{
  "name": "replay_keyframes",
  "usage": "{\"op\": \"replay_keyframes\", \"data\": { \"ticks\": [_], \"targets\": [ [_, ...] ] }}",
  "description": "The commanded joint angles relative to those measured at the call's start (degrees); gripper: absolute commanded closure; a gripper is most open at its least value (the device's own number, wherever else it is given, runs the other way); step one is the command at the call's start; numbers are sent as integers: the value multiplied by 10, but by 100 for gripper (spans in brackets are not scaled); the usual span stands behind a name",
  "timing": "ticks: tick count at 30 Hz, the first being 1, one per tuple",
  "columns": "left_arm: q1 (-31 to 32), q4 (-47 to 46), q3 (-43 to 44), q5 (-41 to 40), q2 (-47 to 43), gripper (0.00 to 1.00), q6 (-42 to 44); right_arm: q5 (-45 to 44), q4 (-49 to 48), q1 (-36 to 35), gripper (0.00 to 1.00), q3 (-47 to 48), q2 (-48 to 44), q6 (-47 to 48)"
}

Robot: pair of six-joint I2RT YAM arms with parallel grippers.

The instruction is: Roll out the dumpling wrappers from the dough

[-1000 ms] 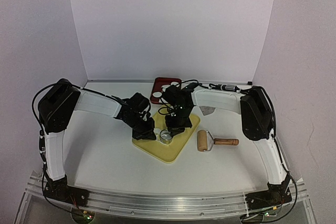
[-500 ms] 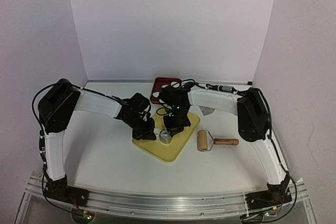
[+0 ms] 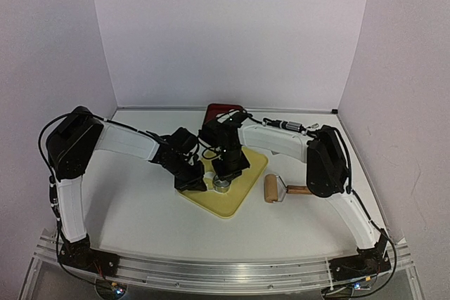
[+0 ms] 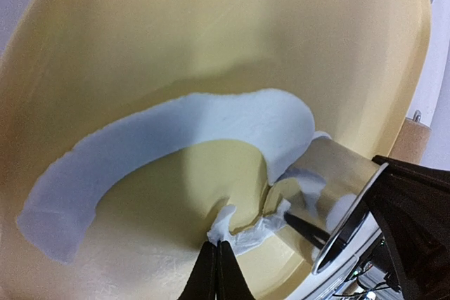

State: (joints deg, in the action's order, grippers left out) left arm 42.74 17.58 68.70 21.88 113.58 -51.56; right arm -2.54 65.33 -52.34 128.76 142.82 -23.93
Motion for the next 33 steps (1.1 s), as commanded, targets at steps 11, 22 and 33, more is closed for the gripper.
{"op": "replay_keyframes", "data": {
  "ticks": [11,22,33],
  "targets": [
    [3,6,-67,-43,-111,100,-34,-96,54,-21,100,5,62,-26],
    [4,-96,-102,-14,-149,76,43,-49,47,-22,100,4,56,-36],
    [4,-72,-72,-43,-79,54,26,8,30,-13,100,-15,44,-47]
  ]
}}
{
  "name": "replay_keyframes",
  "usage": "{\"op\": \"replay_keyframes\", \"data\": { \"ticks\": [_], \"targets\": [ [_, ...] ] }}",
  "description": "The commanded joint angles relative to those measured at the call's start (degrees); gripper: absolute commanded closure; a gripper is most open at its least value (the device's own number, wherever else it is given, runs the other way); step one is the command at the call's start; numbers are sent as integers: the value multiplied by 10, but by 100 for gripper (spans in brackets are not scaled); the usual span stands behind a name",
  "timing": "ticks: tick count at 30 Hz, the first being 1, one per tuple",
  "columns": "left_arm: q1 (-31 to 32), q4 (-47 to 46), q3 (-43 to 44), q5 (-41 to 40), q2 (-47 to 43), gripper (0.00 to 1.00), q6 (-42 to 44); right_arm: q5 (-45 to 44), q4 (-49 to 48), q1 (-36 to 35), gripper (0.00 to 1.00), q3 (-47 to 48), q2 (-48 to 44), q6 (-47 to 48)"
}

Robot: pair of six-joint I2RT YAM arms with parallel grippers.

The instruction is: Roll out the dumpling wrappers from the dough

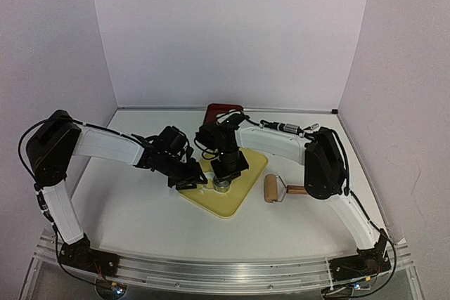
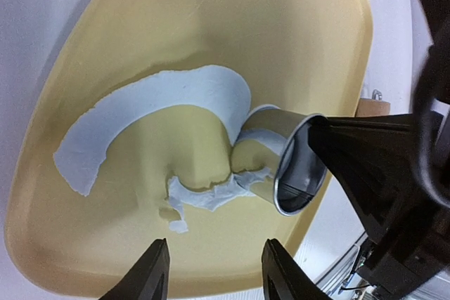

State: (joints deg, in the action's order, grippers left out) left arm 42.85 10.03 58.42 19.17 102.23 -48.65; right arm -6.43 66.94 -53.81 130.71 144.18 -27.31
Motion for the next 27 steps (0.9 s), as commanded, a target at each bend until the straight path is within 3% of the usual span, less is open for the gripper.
{"op": "replay_keyframes", "data": {
  "ticks": [1,10,27],
  "targets": [
    [3,12,40,-15,45,54,-5,49,12,2,100,-37,30,-13],
    [3,21,67,-11,96,54,-7,60,1,4,100,-49,23,-9],
    [26,12,75,37,160,68,-20,82,-9,6,100,-48,27,-6]
  ]
}}
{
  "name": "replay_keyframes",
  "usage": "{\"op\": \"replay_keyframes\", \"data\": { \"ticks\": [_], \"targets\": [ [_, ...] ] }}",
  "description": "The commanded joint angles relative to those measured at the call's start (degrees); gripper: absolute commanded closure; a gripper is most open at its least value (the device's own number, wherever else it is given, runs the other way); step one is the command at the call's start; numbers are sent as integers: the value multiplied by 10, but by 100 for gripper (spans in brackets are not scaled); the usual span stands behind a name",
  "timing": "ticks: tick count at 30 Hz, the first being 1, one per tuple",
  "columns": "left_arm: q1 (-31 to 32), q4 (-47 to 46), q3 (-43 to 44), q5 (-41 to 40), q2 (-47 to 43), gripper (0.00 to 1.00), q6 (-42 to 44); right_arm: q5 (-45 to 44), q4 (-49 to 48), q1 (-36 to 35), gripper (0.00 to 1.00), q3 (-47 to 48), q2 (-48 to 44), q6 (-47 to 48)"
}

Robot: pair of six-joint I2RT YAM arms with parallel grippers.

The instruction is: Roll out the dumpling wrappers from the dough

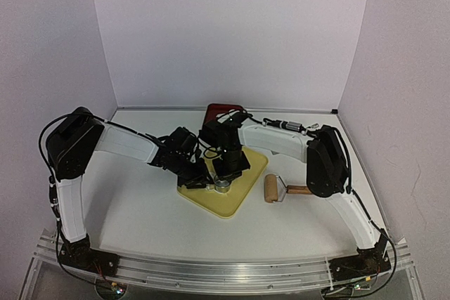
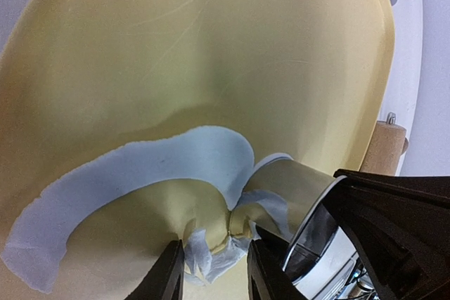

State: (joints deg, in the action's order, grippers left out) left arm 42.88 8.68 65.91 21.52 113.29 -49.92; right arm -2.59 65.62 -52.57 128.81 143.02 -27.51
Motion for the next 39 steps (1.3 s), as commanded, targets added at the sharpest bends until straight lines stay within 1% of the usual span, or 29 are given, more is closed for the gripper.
{"op": "replay_keyframes", "data": {
  "ticks": [1,5,10,12,21,33,39],
  "targets": [
    [29,27,3,17,52,68,-8,44,4,-7,100,-29,38,-5],
    [42,40,16,20,63,71,-8,47,4,-6,100,-29,39,-9],
    [50,40,6,20,56,81,-18,49,3,-5,100,-32,41,-14],
    [53,35,-1,20,52,83,-23,49,4,-5,100,-37,40,-16],
    [77,5,-8,30,51,100,-29,45,1,-6,100,-52,37,-24],
    [119,-29,-4,44,62,100,-31,50,-6,-6,100,-70,37,-30],
    [140,-43,-11,36,48,100,-30,51,-10,-5,100,-78,35,-31]
  ]
}}
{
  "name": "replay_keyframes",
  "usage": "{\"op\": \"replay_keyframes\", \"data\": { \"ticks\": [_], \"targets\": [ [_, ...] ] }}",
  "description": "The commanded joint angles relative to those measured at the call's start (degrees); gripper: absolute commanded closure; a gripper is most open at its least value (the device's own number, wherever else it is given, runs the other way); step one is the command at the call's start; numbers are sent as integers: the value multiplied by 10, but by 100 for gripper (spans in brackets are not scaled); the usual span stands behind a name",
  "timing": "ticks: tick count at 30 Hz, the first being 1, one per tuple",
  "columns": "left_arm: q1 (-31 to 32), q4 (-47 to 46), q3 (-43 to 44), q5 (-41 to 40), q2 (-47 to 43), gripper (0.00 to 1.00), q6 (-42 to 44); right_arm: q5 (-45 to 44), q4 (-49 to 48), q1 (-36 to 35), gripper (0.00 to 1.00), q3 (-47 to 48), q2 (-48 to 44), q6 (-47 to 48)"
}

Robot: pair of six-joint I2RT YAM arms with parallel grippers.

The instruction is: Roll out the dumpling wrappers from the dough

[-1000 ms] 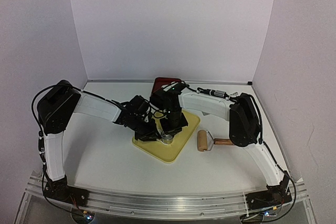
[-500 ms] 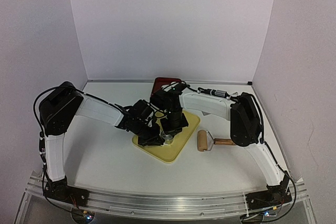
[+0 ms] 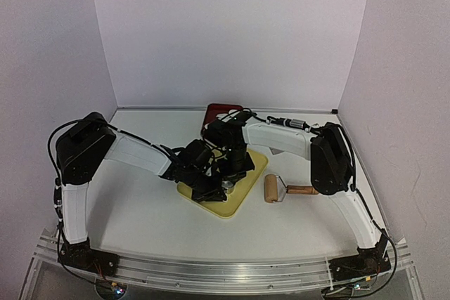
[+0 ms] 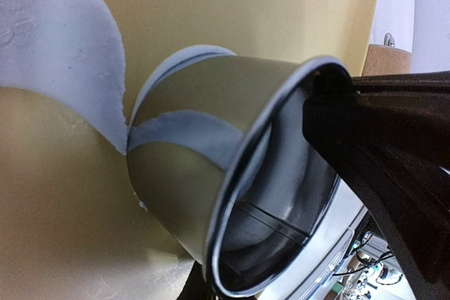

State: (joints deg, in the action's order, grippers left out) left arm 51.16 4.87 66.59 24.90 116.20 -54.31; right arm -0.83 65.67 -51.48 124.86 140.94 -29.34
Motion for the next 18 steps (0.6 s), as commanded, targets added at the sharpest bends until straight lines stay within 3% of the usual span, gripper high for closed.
{"op": "replay_keyframes", "data": {
  "ticks": [1,10,18],
  "targets": [
    [60,-10,-23,-1,12,100,12,33,-11,-16,100,-40,56,-12],
    [76,-67,-91,-36,-74,100,-4,31,-13,-17,100,-43,48,-18],
    [78,-37,-115,-127,-159,100,-22,29,-13,-16,100,-43,35,-21]
  ]
}}
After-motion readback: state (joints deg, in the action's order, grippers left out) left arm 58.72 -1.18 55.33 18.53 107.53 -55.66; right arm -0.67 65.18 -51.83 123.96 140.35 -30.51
